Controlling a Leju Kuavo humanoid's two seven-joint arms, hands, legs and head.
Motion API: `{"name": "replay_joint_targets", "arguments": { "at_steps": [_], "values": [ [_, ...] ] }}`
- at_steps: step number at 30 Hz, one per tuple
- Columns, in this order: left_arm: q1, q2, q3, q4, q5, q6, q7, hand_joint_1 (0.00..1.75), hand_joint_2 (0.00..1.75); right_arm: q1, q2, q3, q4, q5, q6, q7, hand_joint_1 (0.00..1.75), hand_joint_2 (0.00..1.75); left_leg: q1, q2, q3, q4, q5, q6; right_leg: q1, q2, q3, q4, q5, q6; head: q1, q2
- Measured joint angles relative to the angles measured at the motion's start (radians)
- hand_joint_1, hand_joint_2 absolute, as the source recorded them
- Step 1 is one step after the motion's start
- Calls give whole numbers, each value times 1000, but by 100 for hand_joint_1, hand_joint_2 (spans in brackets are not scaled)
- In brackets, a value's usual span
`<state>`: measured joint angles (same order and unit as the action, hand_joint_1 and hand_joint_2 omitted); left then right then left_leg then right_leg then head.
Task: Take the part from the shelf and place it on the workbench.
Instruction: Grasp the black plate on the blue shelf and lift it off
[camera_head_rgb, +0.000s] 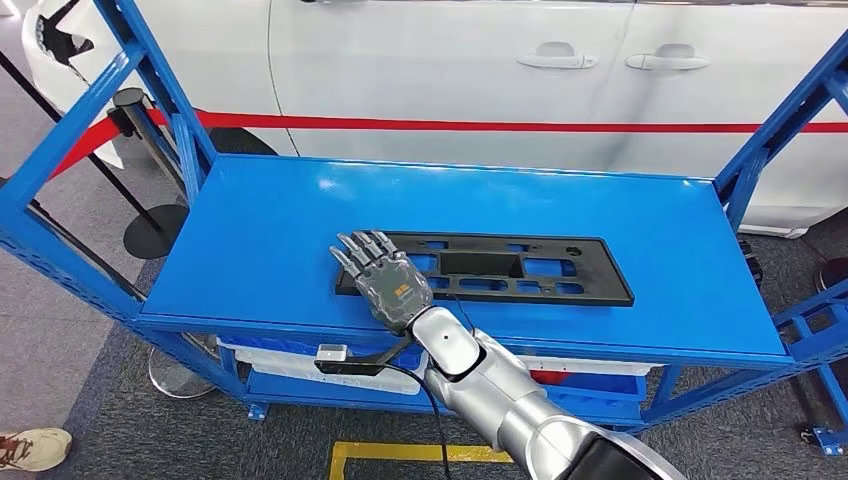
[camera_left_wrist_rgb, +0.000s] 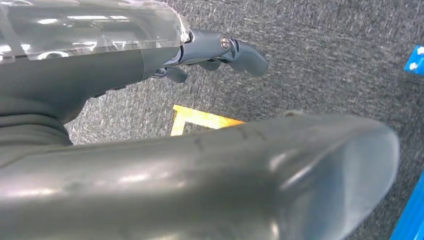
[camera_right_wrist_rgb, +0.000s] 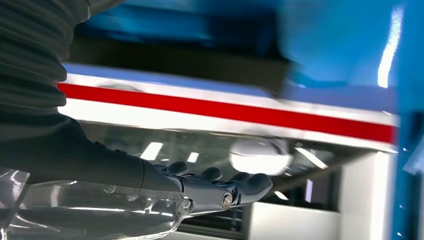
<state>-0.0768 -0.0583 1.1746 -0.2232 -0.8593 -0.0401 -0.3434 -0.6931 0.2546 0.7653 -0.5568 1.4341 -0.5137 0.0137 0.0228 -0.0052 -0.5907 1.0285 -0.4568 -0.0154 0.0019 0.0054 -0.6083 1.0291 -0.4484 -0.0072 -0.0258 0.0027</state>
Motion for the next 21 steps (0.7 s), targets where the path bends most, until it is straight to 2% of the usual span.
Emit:
{"name": "replay_joint_targets", "arguments": {
  "at_steps": [2, 3, 5, 6, 7, 8, 10, 11, 12, 13, 15, 17, 18, 21],
  "values": [
    [0, 2, 0, 0, -3, -3, -4, 0, 0, -9, 1, -4, 23, 29, -7, 46, 0, 175, 0, 1, -9, 28, -23, -8, -5, -1, 8, -14, 7, -14, -1, 0],
    [-1, 3, 0, 0, -5, -4, -5, 0, 0, -16, 2, -7, 36, 43, -10, 72, 0, 175, 0, 1, -27, 71, -50, -10, -7, -2, 11, -20, 9, -20, -2, 0],
    [0, 3, 0, 0, -8, -6, -8, 0, 0, -26, 0, -18, 66, 68, -16, 131, 0, 175, -1, 1, -84, 197, -111, -12, -3, -3, 13, -21, 9, -25, -3, 0],
    [1, 4, 0, 0, -9, -7, -10, 0, 0, -29, -3, -28, 81, 76, -19, 158, 0, 175, -1, 1, -109, 249, -127, -12, -1, -3, 13, -20, 8, -25, -3, 0],
    [2, 5, 0, 0, -9, -8, -11, 0, 0, -30, -8, -39, 94, 84, -22, 184, 0, 175, -1, 1, -121, 273, -127, -12, 1, -2, 13, -18, 7, -26, -2, 0],
    [3, 6, 0, 0, -10, -9, -13, 0, 0, -32, -14, -52, 105, 91, -26, 208, 0, 175, -1, 1, -114, 256, -106, -11, 2, -2, 13, -15, 6, -26, -2, 0],
    [3, 8, 0, 0, -11, -10, -16, 0, 0, -41, -26, -77, 121, 105, -33, 248, 80, 175, -1, 1, -60, 138, -38, -5, 3, 0, 12, -7, 1, -23, -2, 0],
    [2, 9, 0, 0, -12, -10, -17, 0, 0, -47, -33, -88, 127, 112, -35, 267, 124, 175, -2, 1, -31, 75, -15, -2, 5, 1, 10, 0, -3, -20, -2, 0],
    [2, 10, 0, 0, -13, -10, -18, 0, 0, -52, -41, -100, 132, 117, -37, 283, 168, 175, -4, 0, -12, 35, -3, 2, 7, 2, 7, 4, -5, -16, -2, 0],
    [2, 10, 0, 0, -13, -10, -19, 0, 0, -55, -51, -112, 136, 121, -40, 298, 174, 175, -5, -1, -5, 17, -4, 6, 9, 2, 4, 7, -5, -12, -2, 0],
    [4, 9, 0, 0, -14, -10, -20, 0, 0, -60, -72, -138, 144, 125, -46, 314, 175, 175, -6, -2, -5, 13, -2, 15, 9, 3, 1, 7, -4, -3, -1, 0],
    [6, 8, 0, 0, -17, -12, -22, 0, 0, -64, -93, -167, 150, 125, -49, 317, 175, 175, -3, -2, -5, 7, 4, 26, 6, 2, -7, 26, -21, 9, 1, 0],
    [6, 8, 0, 0, -18, -12, -23, 0, 0, -67, -102, -181, 153, 125, -49, 317, 175, 175, -1, -1, -5, 4, 6, 31, 4, 1, -23, 63, -44, 16, 2, 0],
    [6, 8, 0, 0, -20, -14, -29, 0, 0, -70, -124, -213, 165, 127, -47, 317, 175, 175, -1, 0, -6, 3, 7, 35, -5, 0, -113, 252, -131, 32, 4, 0]
  ]
}}
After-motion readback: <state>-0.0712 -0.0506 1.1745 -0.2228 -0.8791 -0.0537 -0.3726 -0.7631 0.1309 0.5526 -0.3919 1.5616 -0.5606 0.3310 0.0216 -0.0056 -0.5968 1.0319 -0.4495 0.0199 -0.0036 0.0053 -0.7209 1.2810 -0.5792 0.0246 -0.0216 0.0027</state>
